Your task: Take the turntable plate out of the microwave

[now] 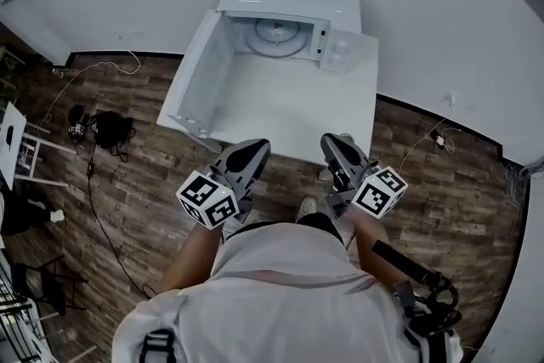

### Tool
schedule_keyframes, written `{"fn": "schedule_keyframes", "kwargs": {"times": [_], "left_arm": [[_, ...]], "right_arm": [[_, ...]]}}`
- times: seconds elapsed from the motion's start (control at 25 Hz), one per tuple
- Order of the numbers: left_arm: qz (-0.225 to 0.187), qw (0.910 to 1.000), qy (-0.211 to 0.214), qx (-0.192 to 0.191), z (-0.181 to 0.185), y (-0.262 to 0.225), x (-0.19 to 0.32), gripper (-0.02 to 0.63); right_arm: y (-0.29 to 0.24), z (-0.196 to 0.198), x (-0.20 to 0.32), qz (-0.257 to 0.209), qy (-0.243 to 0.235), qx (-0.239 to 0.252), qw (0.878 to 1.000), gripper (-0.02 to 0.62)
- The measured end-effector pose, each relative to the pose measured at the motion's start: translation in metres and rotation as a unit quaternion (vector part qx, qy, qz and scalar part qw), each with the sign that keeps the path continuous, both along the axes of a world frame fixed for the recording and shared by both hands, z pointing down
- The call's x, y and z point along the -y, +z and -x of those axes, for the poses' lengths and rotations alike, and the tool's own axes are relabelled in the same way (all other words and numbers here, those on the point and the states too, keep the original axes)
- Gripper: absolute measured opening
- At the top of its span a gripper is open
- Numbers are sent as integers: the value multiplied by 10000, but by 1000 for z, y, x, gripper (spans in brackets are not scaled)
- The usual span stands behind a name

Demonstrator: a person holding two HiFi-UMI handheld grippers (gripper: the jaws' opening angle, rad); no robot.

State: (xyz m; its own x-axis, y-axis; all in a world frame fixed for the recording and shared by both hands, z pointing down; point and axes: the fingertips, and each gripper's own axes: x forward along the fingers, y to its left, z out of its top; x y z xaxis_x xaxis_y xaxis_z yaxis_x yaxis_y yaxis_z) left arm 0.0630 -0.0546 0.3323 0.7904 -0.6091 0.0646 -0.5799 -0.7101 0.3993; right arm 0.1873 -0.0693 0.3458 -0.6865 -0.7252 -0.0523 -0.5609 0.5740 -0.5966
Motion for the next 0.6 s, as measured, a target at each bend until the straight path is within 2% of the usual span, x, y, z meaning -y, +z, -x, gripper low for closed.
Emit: {"fn": "schedule_keyframes", "kwargs": {"times": [0.16,0.28,0.44,0.6], "left_arm": [[113,9992,-372,-58,-26,-3,44,8],[231,9984,-502,77,-38,1,69,8],[374,9978,-533,105,-42,9,95,8],[340,9987,-357,121,-40,15,119,8]], "right_arm": [[0,-26,48,45,-294,96,9995,3],[1,-33,77,54,-459,164,9988,3],[9,-28,104,182,-554,258,9980,3],[18,-13,127,308,-548,185,9979,3]]}}
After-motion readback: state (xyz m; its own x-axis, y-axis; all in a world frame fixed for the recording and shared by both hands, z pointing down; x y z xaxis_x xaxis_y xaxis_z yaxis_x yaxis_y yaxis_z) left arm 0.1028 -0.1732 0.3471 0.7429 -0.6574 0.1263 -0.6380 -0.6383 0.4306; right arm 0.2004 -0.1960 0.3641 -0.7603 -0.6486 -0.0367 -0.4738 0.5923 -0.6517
